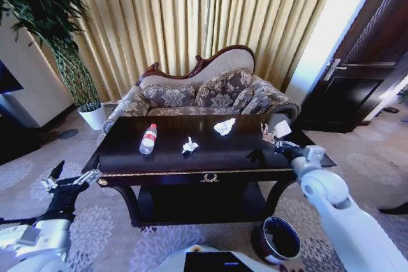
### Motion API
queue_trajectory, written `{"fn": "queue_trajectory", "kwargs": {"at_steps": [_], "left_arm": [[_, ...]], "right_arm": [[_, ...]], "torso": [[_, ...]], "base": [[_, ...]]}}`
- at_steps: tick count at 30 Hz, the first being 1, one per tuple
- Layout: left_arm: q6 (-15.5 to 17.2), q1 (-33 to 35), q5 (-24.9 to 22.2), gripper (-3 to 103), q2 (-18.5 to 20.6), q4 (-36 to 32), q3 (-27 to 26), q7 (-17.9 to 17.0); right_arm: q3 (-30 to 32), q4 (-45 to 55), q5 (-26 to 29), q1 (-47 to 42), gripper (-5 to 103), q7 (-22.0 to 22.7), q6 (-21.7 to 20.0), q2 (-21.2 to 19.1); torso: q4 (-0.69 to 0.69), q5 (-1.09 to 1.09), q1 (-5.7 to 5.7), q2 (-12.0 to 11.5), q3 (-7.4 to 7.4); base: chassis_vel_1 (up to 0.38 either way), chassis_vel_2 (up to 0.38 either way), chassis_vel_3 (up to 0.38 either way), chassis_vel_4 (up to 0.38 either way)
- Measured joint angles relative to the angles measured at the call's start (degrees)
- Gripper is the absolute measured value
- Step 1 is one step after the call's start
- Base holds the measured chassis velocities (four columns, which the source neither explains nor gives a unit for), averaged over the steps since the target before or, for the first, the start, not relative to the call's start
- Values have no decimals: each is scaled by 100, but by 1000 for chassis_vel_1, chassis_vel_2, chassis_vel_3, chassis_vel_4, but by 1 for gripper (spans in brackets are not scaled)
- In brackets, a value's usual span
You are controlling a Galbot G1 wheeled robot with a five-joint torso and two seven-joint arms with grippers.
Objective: Move to the front of the table and place the trash on the table into the trash bin.
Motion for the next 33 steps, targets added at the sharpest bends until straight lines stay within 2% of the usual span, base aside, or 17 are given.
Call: {"fn": "queue_trajectory", "kwargs": {"at_steps": [10, 16, 19, 21, 23, 27, 33], "left_arm": [[-92, -21, -40, 100, -3, 159, -64, 0], [-103, -27, -138, 100, 74, 215, -144, 2], [66, -51, -211, 100, 119, 158, -159, -6], [124, -63, -239, 100, 133, 124, -168, -16], [364, -110, -290, 100, 176, 2, -203, -89], [590, -139, -298, 100, 203, -86, -213, -151], [629, -130, -262, 100, 212, -90, -209, -152]], "right_arm": [[269, 907, -156, -629, 0, -169, 232, 410], [438, 1196, -535, -1198, 0, -369, 658, 710], [469, 1142, -873, -1476, 0, -467, 992, 885], [489, 1118, -935, -1543, 0, -509, 1054, 917], [561, 1102, -1008, -1710, 0, -596, 1165, 979], [634, 1087, -1067, -1822, 0, -634, 1244, 1006], [691, 1190, -1049, -1928, 0, -636, 1261, 991]], "torso": [[0, 0, 0, 0, 0], [0, 0, 0, 0, 0], [1, 0, 0, 0, 0], [0, 2, 0, 0, 0], [-1, 1, 0, 0, 0], [0, 1, 0, 0, 0], [0, 1, 0, 0, 0]], "base": [[0, 0, 0, 0], [0, 0, 0, 0], [0, 0, 0, 0], [0, 0, 0, 0], [0, 0, 0, 0], [0, 0, 0, 0], [0, 0, 0, 0]]}}
